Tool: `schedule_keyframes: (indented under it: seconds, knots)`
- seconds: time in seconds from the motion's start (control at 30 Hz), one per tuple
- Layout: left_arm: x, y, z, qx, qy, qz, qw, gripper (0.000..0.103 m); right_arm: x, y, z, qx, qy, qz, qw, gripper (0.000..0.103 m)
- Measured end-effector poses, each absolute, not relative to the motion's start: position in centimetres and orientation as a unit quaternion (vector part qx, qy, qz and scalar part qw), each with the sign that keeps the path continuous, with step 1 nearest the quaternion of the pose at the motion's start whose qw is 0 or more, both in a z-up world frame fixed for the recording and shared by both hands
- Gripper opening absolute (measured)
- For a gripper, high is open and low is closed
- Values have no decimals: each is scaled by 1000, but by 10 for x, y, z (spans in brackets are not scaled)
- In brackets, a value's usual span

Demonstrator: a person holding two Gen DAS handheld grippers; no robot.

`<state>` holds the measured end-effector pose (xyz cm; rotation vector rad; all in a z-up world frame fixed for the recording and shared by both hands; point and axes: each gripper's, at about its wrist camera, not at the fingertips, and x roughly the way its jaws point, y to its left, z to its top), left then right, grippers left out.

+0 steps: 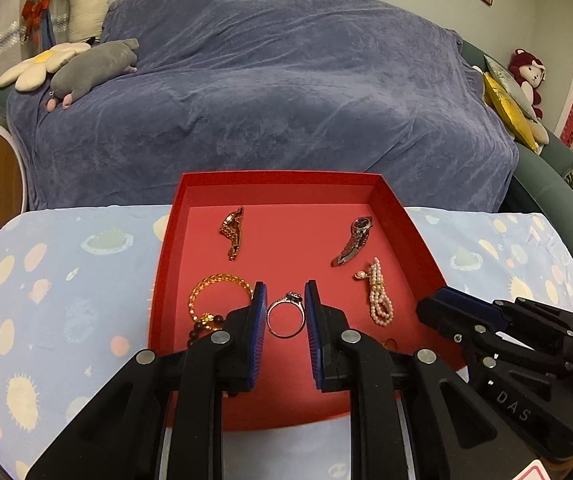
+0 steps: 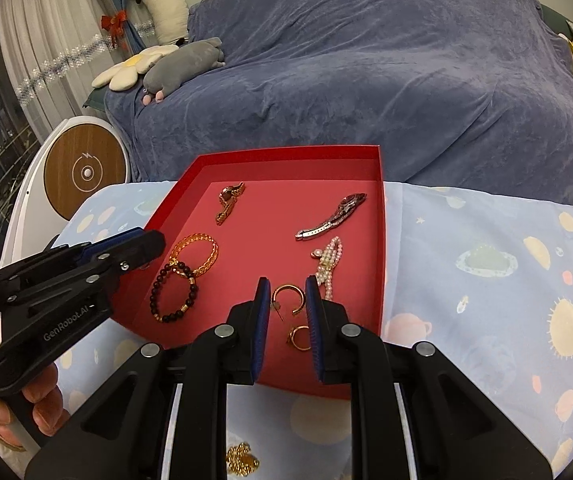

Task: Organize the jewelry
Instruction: 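Lower silver ring and gold hoop into the red box and open both tools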

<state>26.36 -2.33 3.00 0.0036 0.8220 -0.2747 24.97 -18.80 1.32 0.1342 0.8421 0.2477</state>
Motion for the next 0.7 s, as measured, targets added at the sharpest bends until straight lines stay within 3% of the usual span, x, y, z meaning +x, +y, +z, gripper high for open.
schedule_keyframes:
  seconds: [0.37, 0.47, 0.5, 0.53, 0.7]
  knots:
    - [285, -23, -8, 4, 428, -107, 897, 17, 268, -181, -11, 55, 419, 112, 899, 18]
    - [287, -17, -8, -7, 431, -101, 896, 25, 266, -185, -7, 58, 415, 108, 901, 19]
    - [286, -15, -6, -12, 431, -96, 897, 40, 264, -186, -5, 60, 413, 108, 902, 19]
    - [284, -12, -3, -18, 426, -91, 900, 44, 261, -188, -1, 63, 411, 108, 903, 19]
    - [263, 0, 21, -21, 406, -92, 909, 45, 234, -193, 25, 53, 399, 114, 908, 22]
